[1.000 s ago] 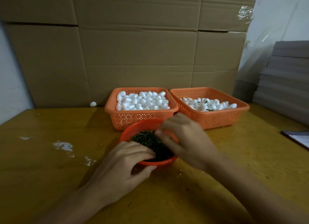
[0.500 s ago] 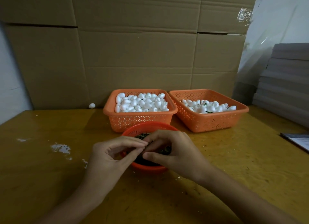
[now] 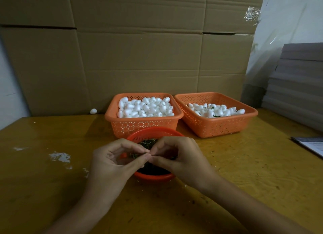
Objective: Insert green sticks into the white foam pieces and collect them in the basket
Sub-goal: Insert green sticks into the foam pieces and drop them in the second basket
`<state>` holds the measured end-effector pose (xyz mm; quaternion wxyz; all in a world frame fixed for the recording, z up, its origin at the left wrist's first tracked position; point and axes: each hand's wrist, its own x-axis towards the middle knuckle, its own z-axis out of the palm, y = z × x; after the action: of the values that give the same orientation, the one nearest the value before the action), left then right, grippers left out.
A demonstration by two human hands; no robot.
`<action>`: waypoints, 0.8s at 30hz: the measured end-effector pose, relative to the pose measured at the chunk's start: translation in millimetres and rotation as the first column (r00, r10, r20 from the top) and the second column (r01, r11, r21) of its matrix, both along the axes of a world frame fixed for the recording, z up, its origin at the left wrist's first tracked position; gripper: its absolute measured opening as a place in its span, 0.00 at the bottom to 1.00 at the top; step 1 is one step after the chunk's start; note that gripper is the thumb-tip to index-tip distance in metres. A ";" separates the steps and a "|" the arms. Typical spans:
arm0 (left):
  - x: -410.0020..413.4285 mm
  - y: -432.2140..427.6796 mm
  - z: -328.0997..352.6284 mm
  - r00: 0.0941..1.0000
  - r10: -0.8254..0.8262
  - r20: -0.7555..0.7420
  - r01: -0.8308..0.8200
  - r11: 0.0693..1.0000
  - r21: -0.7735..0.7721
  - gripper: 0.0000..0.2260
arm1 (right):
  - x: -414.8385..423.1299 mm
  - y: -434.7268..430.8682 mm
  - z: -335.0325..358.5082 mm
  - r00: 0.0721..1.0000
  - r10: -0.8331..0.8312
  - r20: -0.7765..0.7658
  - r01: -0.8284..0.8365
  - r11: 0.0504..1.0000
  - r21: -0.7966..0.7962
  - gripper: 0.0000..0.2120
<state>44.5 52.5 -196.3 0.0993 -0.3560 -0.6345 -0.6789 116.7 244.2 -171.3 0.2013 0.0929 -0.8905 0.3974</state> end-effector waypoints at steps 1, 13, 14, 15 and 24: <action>0.8 0.5 0.4 1.000 0.005 -0.003 -0.005 1.000 -0.003 0.07 | -0.3 1.2 0.4 1.000 -0.006 0.003 0.006 1.000 -0.017 0.03; -67.0 22.4 43.5 0.855 0.275 -0.439 -0.478 0.746 -0.463 0.17 | 1.2 -6.9 -4.9 0.994 -0.098 -0.040 0.101 0.992 0.078 0.03; -78.8 28.1 49.7 0.853 0.248 -0.459 -0.489 0.684 -0.540 0.15 | 2.1 -7.7 -4.2 0.994 -0.100 -0.046 0.104 0.990 0.092 0.03; -89.7 34.3 56.8 0.869 0.221 -0.443 -0.474 0.627 -0.618 0.13 | 2.7 -8.5 -3.5 0.993 -0.102 -0.053 0.107 0.988 0.107 0.03; -127.5 74.8 81.4 0.966 0.214 -0.147 -0.181 0.149 -0.972 0.30 | 4.6 -13.1 -8.8 0.994 -0.047 -0.100 0.060 0.990 0.131 0.05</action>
<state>-82.9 127.3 -114.8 -0.0719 -0.2418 -0.9624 -0.1004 121.3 231.0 -180.1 0.2479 0.1013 -0.9066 0.3262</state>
